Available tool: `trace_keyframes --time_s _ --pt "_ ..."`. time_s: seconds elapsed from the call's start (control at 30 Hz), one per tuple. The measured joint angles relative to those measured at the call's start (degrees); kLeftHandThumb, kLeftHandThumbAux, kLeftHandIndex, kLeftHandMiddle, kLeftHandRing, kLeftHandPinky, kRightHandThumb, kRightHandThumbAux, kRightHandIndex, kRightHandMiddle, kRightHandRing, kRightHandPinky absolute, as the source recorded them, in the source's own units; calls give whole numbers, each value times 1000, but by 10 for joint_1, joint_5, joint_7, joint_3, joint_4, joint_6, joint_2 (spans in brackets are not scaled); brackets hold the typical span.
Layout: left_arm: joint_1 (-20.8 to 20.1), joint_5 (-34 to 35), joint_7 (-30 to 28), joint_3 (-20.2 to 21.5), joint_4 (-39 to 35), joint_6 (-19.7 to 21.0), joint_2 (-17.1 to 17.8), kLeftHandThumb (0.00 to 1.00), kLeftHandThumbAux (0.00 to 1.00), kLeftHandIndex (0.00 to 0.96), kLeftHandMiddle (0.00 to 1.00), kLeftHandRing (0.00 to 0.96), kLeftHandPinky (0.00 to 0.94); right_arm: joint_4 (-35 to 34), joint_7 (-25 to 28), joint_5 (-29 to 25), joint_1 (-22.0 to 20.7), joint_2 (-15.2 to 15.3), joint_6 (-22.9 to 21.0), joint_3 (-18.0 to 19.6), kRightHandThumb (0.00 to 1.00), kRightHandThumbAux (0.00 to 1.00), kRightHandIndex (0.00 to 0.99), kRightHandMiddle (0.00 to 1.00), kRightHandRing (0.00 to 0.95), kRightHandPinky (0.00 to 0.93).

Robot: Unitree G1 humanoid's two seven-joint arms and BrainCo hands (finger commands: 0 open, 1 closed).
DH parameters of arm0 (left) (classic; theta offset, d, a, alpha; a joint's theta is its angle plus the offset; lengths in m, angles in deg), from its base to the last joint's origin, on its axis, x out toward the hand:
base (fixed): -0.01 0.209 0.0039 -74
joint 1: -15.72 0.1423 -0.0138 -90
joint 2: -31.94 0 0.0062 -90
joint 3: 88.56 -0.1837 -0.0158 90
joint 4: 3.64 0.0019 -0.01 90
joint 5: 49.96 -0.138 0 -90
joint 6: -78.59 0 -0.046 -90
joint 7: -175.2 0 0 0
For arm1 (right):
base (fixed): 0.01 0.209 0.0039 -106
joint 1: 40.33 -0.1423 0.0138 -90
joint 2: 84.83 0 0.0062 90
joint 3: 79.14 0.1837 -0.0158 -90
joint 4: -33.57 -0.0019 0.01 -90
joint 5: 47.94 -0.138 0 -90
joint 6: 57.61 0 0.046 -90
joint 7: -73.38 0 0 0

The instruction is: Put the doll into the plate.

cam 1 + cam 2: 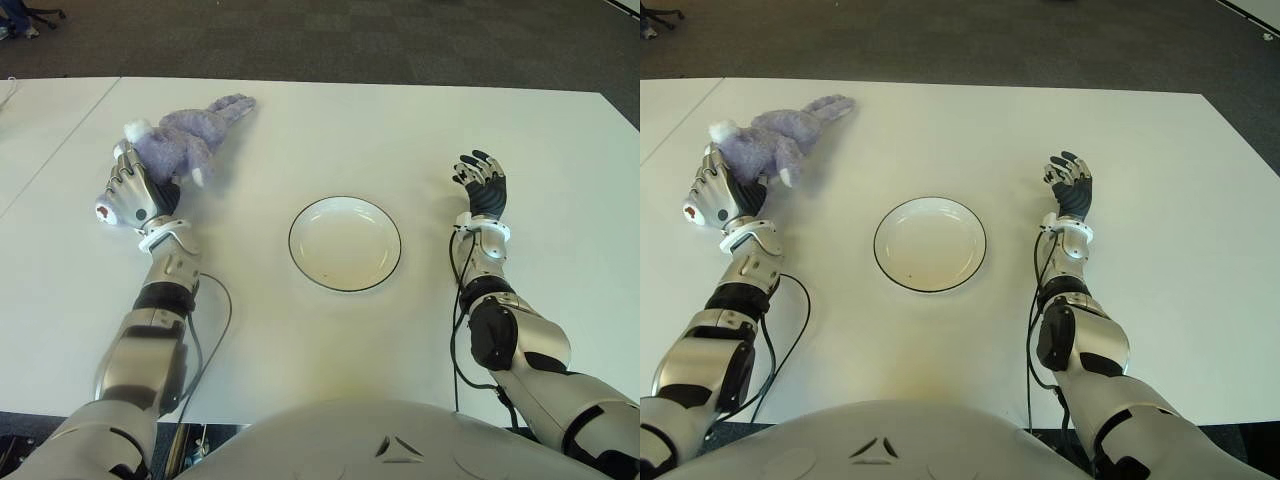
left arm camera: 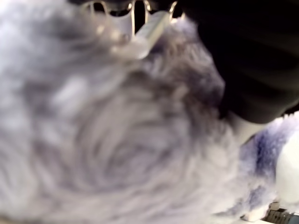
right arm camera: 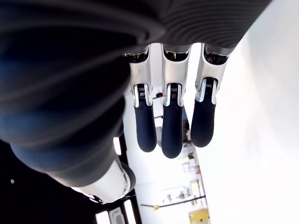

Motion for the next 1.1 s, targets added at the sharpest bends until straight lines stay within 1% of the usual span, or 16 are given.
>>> trace_keyframes --time_s 0.1,0.17,0.3,0.33,0.5,0.53,0.57,0.63,0.67,0.7,0.77,0.83,0.9,0.97,1.03,1.1 --pt "-42 18 -4 5 64 -6 1 740 688 444 763 769 833 0 0 0 0 -1 0 0 470 880 266 347 383 410" --pt "-67 33 -13 14 96 -6 0 743 689 445 781 781 805 1 0 0 0 -1 -1 0 469 878 267 348 383 413" --pt "-113 70 -47 30 138 2 -1 745 689 445 769 761 730 1 0 -1 0 -1 -1 1 468 879 266 348 387 413" --pt "-124 78 -58 35 146 5 -1 746 689 446 749 738 700 1 0 -1 0 -1 -1 1 467 879 265 346 387 409" --pt "-163 100 -100 41 175 18 2 746 688 444 721 707 661 1 -1 0 0 0 -1 0 462 877 263 342 383 401" --pt "-171 103 -109 41 181 20 3 832 665 433 634 659 597 1 -1 0 0 0 -1 0 461 877 261 338 378 397" --pt "-175 105 -117 40 184 22 3 852 661 427 616 628 551 1 -1 0 0 0 -1 0 459 879 259 334 372 391" --pt "-185 105 -137 38 191 25 7 859 659 425 610 619 538 1 -1 0 0 0 -1 -1 457 880 258 333 370 389" --pt "-188 105 -144 36 193 27 8 934 644 416 583 574 507 1 -1 0 0 0 -1 -1 456 884 257 329 366 391" --pt "-192 105 -154 35 196 28 11 947 641 415 578 566 502 1 -1 0 0 0 -1 -1 456 885 257 328 365 391" --pt "-198 104 -172 31 201 29 17 956 640 413 556 547 500 1 -1 0 0 0 -1 -2 454 886 255 326 363 394" --pt "-200 102 -188 22 205 29 24 952 647 444 471 489 464 1 -1 0 0 0 -1 -2 450 882 252 323 362 391" --pt "-200 100 -200 14 207 29 31 952 647 460 443 503 452 1 -1 0 1 0 -1 -2 448 879 251 323 361 384" --pt "-200 98 -209 8 209 29 37 952 647 463 437 508 449 1 0 0 1 0 -1 -1 448 878 250 324 361 382" --pt "-200 97 -212 0 209 29 40 953 646 470 432 523 506 1 0 -1 1 0 -1 0 448 880 250 323 358 381" --pt "-200 97 -212 -8 209 29 42 951 648 455 436 512 533 1 1 -1 1 0 -1 0 442 881 247 318 352 370"
